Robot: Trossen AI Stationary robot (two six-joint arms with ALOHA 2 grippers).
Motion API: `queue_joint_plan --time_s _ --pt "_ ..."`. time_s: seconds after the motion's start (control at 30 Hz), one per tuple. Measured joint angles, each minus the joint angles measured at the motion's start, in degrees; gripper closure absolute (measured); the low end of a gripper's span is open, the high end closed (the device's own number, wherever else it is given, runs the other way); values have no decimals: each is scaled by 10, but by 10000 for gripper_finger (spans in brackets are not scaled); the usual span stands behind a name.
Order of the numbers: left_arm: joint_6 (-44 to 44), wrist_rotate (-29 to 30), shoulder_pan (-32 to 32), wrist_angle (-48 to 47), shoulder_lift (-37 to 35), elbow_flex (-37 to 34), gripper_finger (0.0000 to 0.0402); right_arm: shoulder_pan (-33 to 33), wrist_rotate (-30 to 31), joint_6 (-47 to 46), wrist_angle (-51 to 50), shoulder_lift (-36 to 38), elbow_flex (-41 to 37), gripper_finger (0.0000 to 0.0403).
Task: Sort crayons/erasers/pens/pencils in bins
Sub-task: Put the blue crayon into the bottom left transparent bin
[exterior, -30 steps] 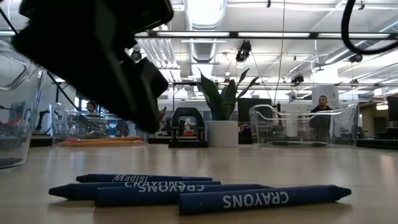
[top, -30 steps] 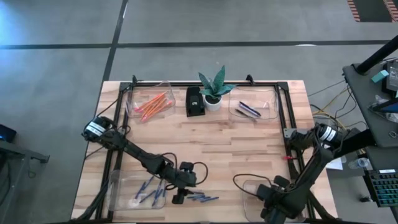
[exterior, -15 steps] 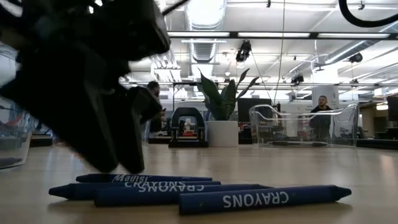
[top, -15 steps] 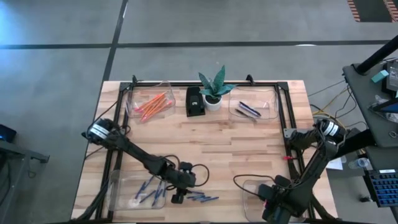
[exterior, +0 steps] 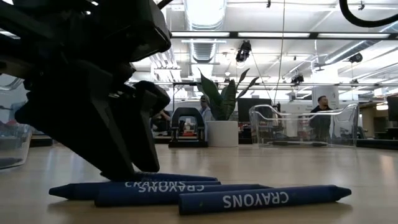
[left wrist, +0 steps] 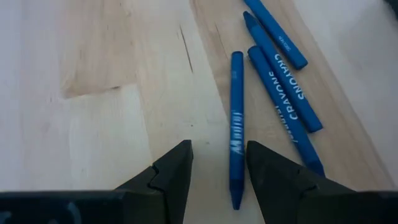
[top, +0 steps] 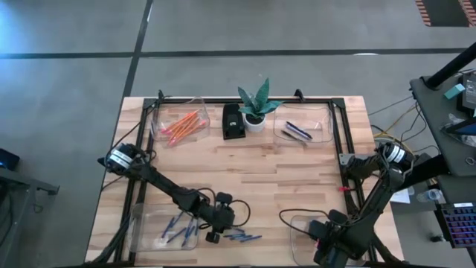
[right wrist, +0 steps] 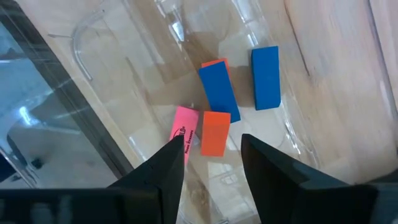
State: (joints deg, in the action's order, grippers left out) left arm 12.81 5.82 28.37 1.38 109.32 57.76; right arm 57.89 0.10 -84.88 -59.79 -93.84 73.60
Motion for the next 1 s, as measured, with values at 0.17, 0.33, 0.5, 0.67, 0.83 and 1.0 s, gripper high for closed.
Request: queue_joint_plan --time_s 0.17,0.33,0.5,0.67,0.83,1.0 --pt "-14 3 0 -1 0 0 273 0 0 0 0 0 0 254" --pt "-12 5 -1 -3 0 0 323 0 0 0 0 0 0 254" --pt "-12 4 -2 -3 1 -1 374 0 0 0 0 0 0 259" --pt "-12 2 -2 1 0 -1 394 0 0 0 0 0 0 257" --pt "-12 10 -5 16 -11 -4 395 0 0 4 0 4 0 260" --pt "-13 40 -17 21 -31 7 396 0 1 9 0 27 0 260"
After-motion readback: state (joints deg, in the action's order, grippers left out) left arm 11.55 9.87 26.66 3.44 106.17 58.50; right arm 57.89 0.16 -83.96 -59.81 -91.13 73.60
